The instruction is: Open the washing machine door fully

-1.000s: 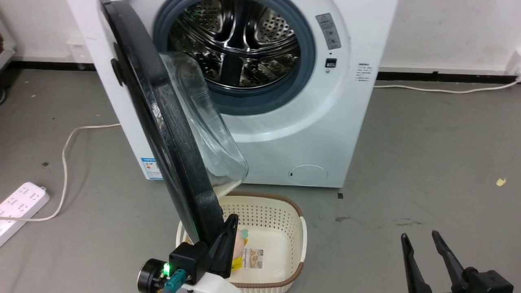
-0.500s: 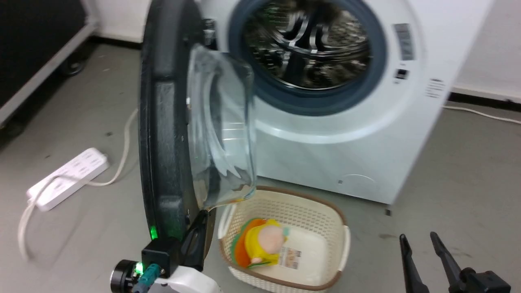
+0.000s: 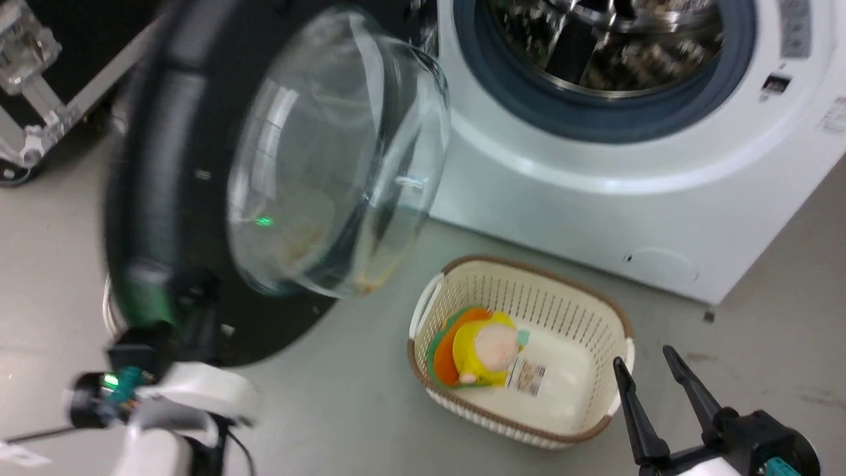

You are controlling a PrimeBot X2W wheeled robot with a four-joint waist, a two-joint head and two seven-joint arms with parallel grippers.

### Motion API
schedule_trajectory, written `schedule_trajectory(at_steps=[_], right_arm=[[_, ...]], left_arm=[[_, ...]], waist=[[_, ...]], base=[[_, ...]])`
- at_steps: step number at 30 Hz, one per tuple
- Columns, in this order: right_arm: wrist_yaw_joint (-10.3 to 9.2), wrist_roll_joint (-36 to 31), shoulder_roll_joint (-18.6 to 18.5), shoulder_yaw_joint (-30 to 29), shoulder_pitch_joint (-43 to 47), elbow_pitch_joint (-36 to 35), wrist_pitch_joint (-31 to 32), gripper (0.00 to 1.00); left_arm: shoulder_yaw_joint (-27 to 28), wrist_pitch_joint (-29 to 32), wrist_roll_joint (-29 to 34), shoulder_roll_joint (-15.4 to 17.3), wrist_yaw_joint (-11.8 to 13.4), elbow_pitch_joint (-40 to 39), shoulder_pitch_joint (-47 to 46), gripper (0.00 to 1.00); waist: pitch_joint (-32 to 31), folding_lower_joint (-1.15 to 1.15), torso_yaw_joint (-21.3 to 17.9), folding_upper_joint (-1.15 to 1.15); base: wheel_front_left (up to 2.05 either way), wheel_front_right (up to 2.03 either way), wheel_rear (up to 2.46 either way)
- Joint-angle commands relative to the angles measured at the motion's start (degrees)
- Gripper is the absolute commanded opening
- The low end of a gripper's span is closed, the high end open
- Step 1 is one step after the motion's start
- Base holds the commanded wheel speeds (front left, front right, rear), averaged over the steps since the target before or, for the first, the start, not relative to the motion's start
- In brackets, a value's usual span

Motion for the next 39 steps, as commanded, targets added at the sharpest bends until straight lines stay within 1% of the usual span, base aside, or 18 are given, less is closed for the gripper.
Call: schedule_trajectory(at_steps=[1,5,10,12,16,18,20,24,30,34,39], right_arm=[[0.05,-0.5,0.2,0.0,-0.9,-0.1,0.1,1.0],[0.05,-1.7,0.0,-0.1,-1.9,-0.9,0.9,1.0],[0.05,-2.3,-1.1,-0.6,-3.0,-2.5,2.1,1.0],[0.05,-2.5,-1.6,-1.0,-3.4,-3.3,2.9,1.0],[0.05,-2.5,-2.8,-0.9,-4.2,-4.7,4.0,1.0],[0.05,-2.5,-3.0,-0.9,-4.4,-5.0,4.2,1.0],[0.05,-2.4,-3.2,-1.2,-4.6,-5.5,4.7,1.0],[0.05,-2.2,-2.8,-1.4,-4.5,-5.4,4.7,1.0],[0.05,-2.2,-2.1,-1.7,-4.3,-4.3,3.6,1.0],[0.05,-2.4,-1.5,-2.9,-4.4,-3.3,2.2,1.0],[0.05,-3.1,-0.5,-5.6,-4.2,-2.7,0.7,1.0]], left_arm=[[1.7,-0.3,-0.5,1.3,0.8,1.0,-1.8,0.0],[5.9,-0.2,-2.4,4.6,1.4,4.5,-5.5,0.0],[11.3,-0.5,-5.6,8.8,1.1,10.0,-10.7,0.0],[12.6,-0.9,-5.9,10.9,0.9,12.9,-12.9,0.0],[14.0,-1.8,-7.2,13.2,-0.7,18.7,-17.0,0.0],[14.0,-2.1,-7.2,13.7,-1.1,20.0,-17.9,0.0],[13.5,-2.8,-6.8,14.6,-2.3,23.4,-20.0,0.0],[12.6,-3.6,-6.0,14.5,-3.0,26.4,-21.6,0.0],[11.6,-4.3,-4.1,14.0,-3.7,26.3,-21.2,0.0],[11.4,-4.3,-1.9,12.6,-4.3,20.3,-18.5,0.0],[9.4,-4.3,0.1,8.9,-5.2,11.3,-12.3,0.0]], waist=[[2.9,-0.01,0.4,0.0],[6.1,-0.01,0.0,0.0],[9.5,-0.01,-0.8,0.0],[10.7,-0.01,-1.0,0.0],[12.2,-0.01,-1.7,0.0],[12.5,-0.01,-1.8,0.0],[12.8,-0.01,-2.2,0.0],[12.2,-0.01,-2.5,0.0],[9.7,-0.01,-3.3,0.0],[6.2,-0.01,-4.6,0.0],[0.7,-0.01,-7.2,0.0]], base=[[0.0,0.0,0.0],[0.0,0.0,0.0],[0.0,0.0,0.0],[0.0,0.0,0.0],[0.0,0.0,0.0],[0.0,0.0,0.0],[0.0,0.0,0.0],[0.0,0.0,0.0],[0.0,0.0,0.0],[0.0,0.0,0.0],[0.0,0.0,0.0]])
